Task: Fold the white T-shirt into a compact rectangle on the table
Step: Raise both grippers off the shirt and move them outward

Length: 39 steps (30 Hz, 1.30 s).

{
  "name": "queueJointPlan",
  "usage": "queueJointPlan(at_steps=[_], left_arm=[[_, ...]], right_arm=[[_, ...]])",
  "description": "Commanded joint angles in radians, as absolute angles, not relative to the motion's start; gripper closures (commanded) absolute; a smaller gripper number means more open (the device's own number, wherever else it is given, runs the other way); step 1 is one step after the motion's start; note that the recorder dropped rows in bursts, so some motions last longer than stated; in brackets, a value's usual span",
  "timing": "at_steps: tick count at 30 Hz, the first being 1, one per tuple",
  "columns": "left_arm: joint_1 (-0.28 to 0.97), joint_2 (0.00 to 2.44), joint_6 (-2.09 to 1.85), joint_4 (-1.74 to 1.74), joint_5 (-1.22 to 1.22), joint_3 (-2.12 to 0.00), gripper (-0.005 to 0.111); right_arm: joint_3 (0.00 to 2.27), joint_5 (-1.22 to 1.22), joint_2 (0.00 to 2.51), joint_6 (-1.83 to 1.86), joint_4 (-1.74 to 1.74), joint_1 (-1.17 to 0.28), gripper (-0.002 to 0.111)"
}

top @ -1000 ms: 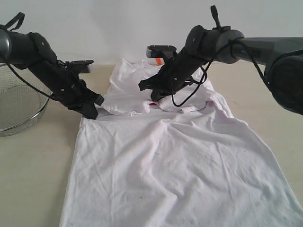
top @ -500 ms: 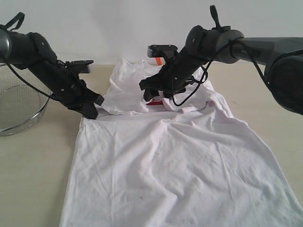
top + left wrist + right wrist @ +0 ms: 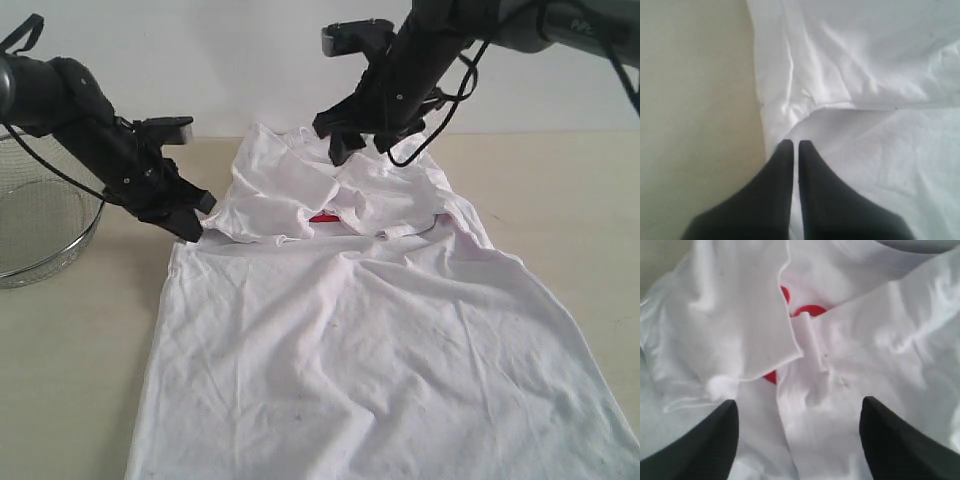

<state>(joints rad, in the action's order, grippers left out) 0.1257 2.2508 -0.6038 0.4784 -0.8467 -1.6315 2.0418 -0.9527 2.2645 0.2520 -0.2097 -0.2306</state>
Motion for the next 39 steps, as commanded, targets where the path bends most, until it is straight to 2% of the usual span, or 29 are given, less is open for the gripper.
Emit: queueJointPlan(at_steps=[1,3,8,17,26,32,39], left_arm=[[0.121,2.186,-0.597,0.474,-0.843,-1.628,0.102],[0.121,2.159,-0.601,0.474,-0.843,-1.628,0.102],[0.121,2.101,-0.62,0.474,-0.872,-1.628,0.102],[0.121,1.947,-0.657,0.474,-0.866,-1.562,0.102],[0.121,1.776,-0.598,0.492,-0.855,-1.38,0.102],[0.121,1.55,-0.598,0.607,-0.728,-1.089,0.102],[0.121,1.299,-0.53,0.697,-0.466,-0.612,0.102]], right_arm=[[2.046,-1.065,2.219,0.145,-0.011,-0.228,0.05],[2.046,-1.117,2.215,0.122,0.063,-0.228,0.061],[2.046,-1.221,2.215,0.102,0.194,-0.228,0.108],[1.944,-1.221,2.148,0.054,0.177,-0.174,0.108],[1.579,-1.221,1.895,0.028,0.083,-0.087,0.108],[1.129,-1.009,1.556,0.028,0.0,-0.079,0.108],[0.804,-0.915,1.255,-0.02,-0.005,-0.079,0.108]])
